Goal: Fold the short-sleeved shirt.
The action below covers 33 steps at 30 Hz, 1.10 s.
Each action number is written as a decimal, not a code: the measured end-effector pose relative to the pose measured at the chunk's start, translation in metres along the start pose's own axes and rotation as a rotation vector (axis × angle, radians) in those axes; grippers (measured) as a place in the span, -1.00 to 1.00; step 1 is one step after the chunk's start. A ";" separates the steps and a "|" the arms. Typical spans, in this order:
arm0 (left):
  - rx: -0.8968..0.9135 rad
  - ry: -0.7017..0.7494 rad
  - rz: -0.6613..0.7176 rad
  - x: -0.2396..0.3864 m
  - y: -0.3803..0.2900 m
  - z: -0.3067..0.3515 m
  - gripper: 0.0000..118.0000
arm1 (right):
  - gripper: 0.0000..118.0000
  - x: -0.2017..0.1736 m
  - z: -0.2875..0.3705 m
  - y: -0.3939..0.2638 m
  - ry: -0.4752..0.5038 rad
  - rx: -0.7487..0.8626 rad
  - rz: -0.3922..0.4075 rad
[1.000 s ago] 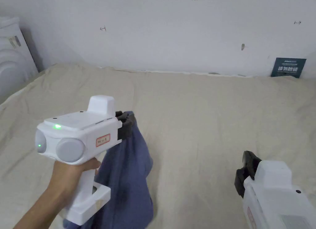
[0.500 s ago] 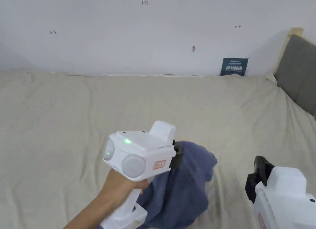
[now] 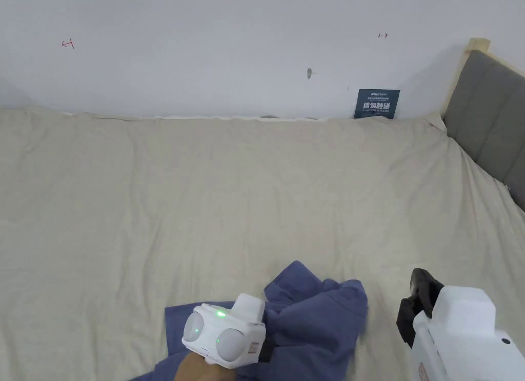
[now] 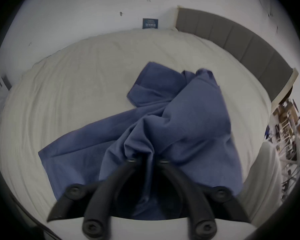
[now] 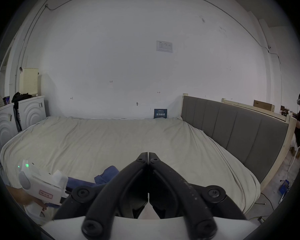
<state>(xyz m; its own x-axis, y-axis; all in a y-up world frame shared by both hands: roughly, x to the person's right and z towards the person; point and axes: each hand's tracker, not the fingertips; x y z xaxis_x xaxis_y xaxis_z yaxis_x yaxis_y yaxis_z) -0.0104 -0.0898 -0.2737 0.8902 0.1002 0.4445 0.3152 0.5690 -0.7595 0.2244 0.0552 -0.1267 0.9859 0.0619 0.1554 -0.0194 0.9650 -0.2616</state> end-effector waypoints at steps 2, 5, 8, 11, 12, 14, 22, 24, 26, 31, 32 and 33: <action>0.029 -0.002 0.014 -0.004 0.005 0.015 0.83 | -0.98 -0.002 -0.002 0.003 0.006 0.001 0.002; 0.202 0.044 0.070 -0.009 0.012 0.057 0.93 | -0.98 -0.005 -0.001 0.008 0.013 0.013 0.005; 0.370 0.081 0.106 -0.018 0.021 0.109 0.83 | -0.98 -0.008 0.001 0.017 0.022 0.036 0.007; 0.558 0.156 0.117 -0.032 0.019 0.149 0.83 | -0.98 -0.012 0.002 0.027 0.031 0.066 0.015; 0.618 0.183 0.115 -0.036 0.017 0.163 0.83 | -0.98 -0.013 0.002 0.031 0.033 0.076 0.016; 0.716 0.263 0.106 -0.049 0.012 0.176 0.83 | -0.98 -0.016 0.003 0.037 0.039 0.094 0.015; 0.858 0.428 0.075 -0.073 -0.008 0.219 -0.83 | -0.98 -0.026 0.006 0.048 0.060 0.136 0.026; 0.851 0.459 0.093 -0.080 -0.010 0.222 -1.00 | -0.98 -0.027 0.007 0.048 0.063 0.138 0.027; 0.815 0.401 0.106 -0.090 -0.014 0.219 -1.00 | -0.98 -0.028 0.008 0.048 0.065 0.138 0.030; 0.656 0.415 0.185 -0.100 -0.017 0.210 -1.00 | -0.98 -0.029 0.008 0.044 0.067 0.127 0.030; 0.596 0.404 0.209 -0.104 -0.018 0.205 -1.00 | -0.98 -0.029 0.008 0.043 0.068 0.122 0.031; 0.550 0.373 0.227 -0.108 -0.020 0.199 -1.00 | -0.98 -0.028 0.007 0.041 0.069 0.118 0.031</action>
<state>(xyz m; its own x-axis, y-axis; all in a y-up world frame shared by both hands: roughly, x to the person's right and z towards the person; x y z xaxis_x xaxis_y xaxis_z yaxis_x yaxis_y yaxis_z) -0.1785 0.0505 -0.2119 0.9987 0.0347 0.0364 -0.0162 0.9076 -0.4196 0.1944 0.0953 -0.1350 0.9936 0.0782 0.0819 -0.0652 0.9864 -0.1509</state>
